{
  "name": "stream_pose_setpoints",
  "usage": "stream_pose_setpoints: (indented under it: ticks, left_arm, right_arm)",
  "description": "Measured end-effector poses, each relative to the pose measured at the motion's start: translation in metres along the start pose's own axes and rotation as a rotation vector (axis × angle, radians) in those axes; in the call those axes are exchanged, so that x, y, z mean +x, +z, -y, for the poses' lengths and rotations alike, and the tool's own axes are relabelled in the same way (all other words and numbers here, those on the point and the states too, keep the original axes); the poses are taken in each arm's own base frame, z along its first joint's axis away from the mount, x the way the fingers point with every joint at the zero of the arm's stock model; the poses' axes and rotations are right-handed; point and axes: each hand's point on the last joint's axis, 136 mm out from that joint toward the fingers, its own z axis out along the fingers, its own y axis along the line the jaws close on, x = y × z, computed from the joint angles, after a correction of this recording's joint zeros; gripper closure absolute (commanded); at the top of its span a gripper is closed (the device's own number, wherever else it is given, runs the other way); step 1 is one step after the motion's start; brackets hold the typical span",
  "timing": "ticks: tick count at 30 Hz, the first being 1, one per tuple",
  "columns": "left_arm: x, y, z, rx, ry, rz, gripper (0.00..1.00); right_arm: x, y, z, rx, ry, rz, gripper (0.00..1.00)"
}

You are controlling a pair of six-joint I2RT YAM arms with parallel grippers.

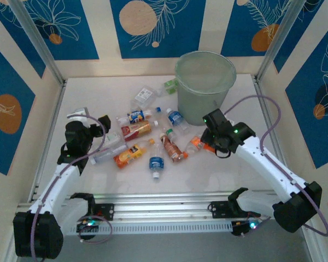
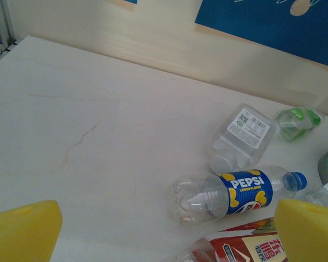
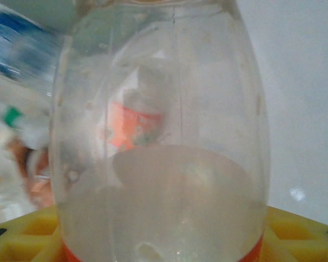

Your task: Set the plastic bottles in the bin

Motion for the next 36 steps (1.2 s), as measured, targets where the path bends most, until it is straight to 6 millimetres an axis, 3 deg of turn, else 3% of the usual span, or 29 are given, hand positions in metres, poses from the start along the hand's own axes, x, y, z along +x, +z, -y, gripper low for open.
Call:
stream_pose_setpoints:
  ticks: [4,7,13,20,25,30,36]
  left_arm:
    - [0.001,0.0,0.004,0.025,0.0,-0.008,0.01]
    - [0.002,0.0,0.007,0.041,-0.002,-0.014,0.01]
    - [0.005,-0.001,0.012,0.067,-0.027,-0.032,0.01]
    - [0.002,-0.003,0.022,0.118,-0.057,-0.038,0.01]
    - [0.002,-0.009,0.024,0.131,-0.069,-0.044,0.0]
    - [0.0,-0.014,0.025,0.134,-0.074,-0.045,0.01]
    - [-0.007,-0.016,0.028,0.137,-0.074,-0.037,0.01]
  right_arm:
    - [-0.049,-0.05,-0.035,-0.091,-0.088,0.185,0.56]
    - [-0.082,-0.076,-0.06,-0.142,-0.153,0.301,0.56]
    - [-0.147,-0.089,-0.121,-0.157,-0.29,0.466,0.55]
    - [-0.226,-0.064,-0.174,-0.132,-0.367,0.571,0.55]
    - [-0.271,-0.044,-0.189,-0.115,-0.378,0.611,0.55]
    - [-0.288,0.003,-0.185,-0.073,-0.395,0.554,0.55]
    - [-0.268,0.074,-0.167,-0.038,-0.437,0.368,0.55]
